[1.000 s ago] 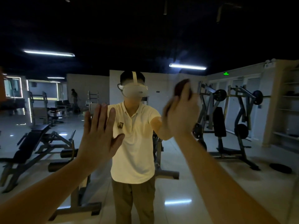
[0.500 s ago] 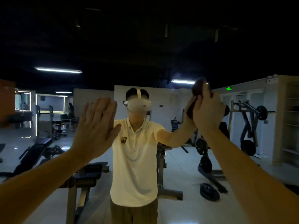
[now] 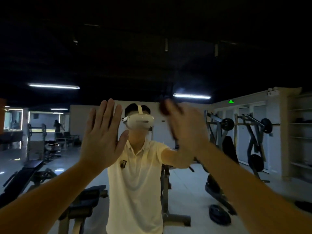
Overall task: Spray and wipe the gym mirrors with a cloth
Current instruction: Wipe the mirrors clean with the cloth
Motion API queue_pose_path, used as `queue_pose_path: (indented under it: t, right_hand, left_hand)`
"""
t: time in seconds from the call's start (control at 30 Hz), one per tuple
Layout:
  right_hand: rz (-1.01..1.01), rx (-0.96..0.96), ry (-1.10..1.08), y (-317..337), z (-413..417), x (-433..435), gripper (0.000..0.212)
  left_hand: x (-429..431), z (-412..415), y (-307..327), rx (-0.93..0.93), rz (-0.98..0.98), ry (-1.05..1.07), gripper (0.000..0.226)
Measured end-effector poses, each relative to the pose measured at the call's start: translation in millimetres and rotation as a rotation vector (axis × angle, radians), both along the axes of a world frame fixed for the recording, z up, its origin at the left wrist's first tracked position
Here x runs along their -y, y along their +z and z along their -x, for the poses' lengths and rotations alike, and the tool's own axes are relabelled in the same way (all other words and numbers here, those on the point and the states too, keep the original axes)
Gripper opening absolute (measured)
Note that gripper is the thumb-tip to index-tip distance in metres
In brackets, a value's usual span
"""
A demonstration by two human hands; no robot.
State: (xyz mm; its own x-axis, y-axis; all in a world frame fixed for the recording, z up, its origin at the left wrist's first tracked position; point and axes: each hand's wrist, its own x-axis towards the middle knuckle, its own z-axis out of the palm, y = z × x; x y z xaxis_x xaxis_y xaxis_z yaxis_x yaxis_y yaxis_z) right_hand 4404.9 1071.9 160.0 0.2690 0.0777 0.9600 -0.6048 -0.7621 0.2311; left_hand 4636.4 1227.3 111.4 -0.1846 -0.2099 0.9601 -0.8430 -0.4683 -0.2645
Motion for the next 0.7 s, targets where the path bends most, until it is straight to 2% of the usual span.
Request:
queue_pose_path:
  t: [0.1, 0.2, 0.27, 0.3, 0.4, 0.47, 0.5, 0.57, 0.7]
  right_hand:
    - [-0.115, 0.396, -0.07, 44, 37, 38, 0.048]
    - [-0.293, 0.61, -0.055, 62, 9, 26, 0.049]
    - [-0.259, 0.6, -0.045, 50, -28, -4, 0.052]
    - [-0.198, 0.526, -0.005, 38, -48, -21, 0.054]
    - [0.043, 0.145, 0.108, -5, -87, -55, 0.062]
    - [0.256, -0.016, 0.025, -2, -75, -44, 0.064]
    - [0.3, -0.023, -0.05, 10, -58, -32, 0.064]
    - [0.176, 0.083, -0.147, 41, -17, 0, 0.057]
    - [-0.233, 0.543, -0.145, 88, 51, 48, 0.048]
  left_hand:
    - [3, 0, 0, 0.011, 0.003, 0.016, 0.076]
    - [5, -1, -1, 0.013, 0.015, 0.015, 0.075]
    - [6, -1, -2, 0.019, 0.017, 0.003, 0.075]
    - [6, -1, -2, 0.023, 0.019, -0.003, 0.075]
    - [3, -2, -1, 0.011, 0.017, -0.015, 0.074]
    - [2, -3, -1, 0.011, 0.011, -0.015, 0.074]
    - [1, -3, -1, 0.018, 0.005, -0.012, 0.074]
    - [1, -4, -1, 0.021, 0.001, -0.011, 0.075]
    - [3, 0, -2, 0.005, 0.029, -0.035, 0.074]
